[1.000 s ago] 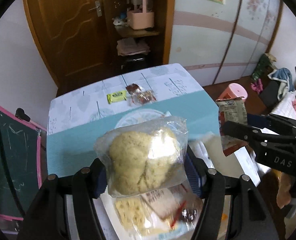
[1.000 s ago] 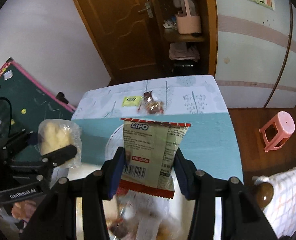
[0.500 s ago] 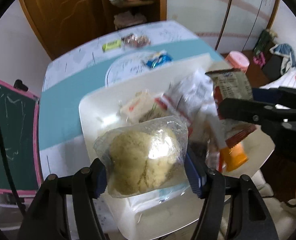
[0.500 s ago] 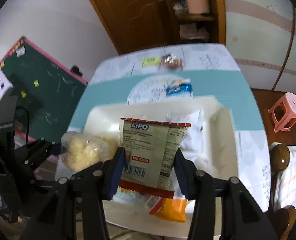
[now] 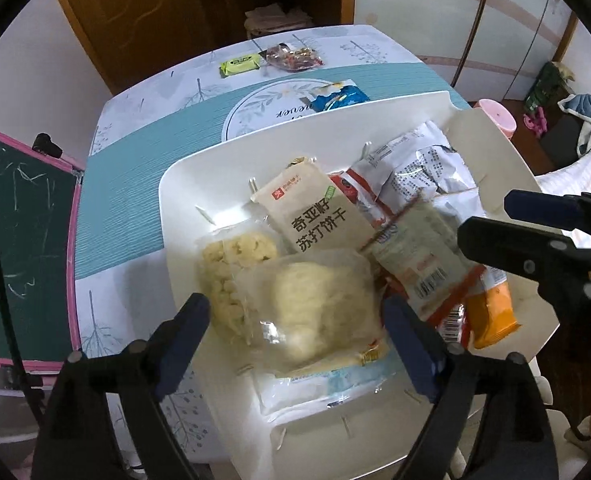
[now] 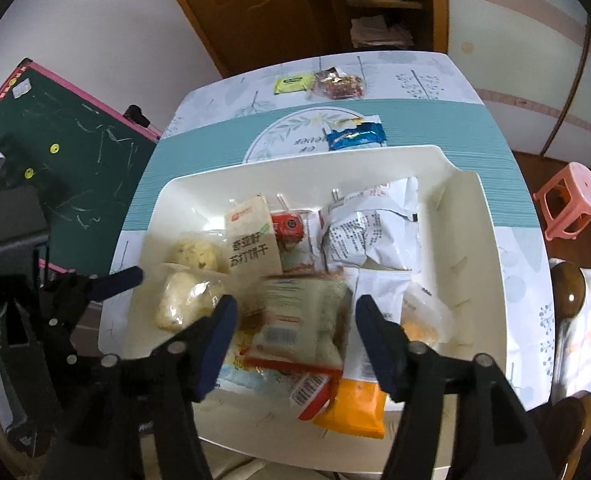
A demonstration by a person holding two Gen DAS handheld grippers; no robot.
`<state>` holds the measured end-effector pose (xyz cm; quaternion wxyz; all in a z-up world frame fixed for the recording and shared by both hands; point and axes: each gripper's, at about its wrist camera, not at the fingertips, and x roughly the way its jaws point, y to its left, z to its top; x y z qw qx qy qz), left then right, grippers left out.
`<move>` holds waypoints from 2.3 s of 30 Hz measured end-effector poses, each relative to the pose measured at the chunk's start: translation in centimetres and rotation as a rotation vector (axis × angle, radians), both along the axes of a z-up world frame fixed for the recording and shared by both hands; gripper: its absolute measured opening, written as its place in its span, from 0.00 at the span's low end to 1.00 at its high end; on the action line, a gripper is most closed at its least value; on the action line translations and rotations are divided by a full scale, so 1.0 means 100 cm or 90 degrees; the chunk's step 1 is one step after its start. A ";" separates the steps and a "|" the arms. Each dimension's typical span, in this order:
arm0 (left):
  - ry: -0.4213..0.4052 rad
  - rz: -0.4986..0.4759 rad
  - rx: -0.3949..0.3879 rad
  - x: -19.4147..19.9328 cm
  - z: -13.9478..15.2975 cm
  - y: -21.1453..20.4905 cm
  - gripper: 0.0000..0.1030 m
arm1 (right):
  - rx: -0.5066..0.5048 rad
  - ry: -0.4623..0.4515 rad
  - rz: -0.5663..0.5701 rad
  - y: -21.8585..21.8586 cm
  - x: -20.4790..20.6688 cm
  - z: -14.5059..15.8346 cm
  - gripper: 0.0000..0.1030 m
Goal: Organize snacks
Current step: 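Open both tools to drop the puffed snack bag and LIPO bag into the tray, then move both tools back over the blue wrapper and brown packets on the table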
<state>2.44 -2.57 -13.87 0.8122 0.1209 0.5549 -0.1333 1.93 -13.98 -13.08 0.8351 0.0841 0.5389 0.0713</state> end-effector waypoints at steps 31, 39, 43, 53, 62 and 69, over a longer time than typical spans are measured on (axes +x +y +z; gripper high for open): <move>-0.088 -0.010 -0.022 0.013 0.044 -0.002 0.85 | 0.008 -0.021 -0.029 -0.016 0.006 0.018 0.63; -0.118 0.020 -0.027 0.033 0.062 0.011 0.85 | 0.003 -0.044 -0.028 -0.023 0.021 0.033 0.63; -0.137 0.027 -0.014 0.053 0.072 0.015 0.85 | -0.019 -0.059 -0.023 -0.029 0.040 0.044 0.63; -0.180 -0.023 0.014 0.134 0.092 0.003 0.85 | 0.032 0.017 -0.098 -0.059 0.130 0.034 0.63; -0.197 -0.031 0.030 0.219 0.078 0.001 0.85 | 0.157 0.160 -0.214 -0.072 0.210 -0.036 0.63; -0.185 -0.038 0.051 0.229 0.053 -0.004 0.85 | 0.204 0.245 -0.255 -0.068 0.230 -0.086 0.63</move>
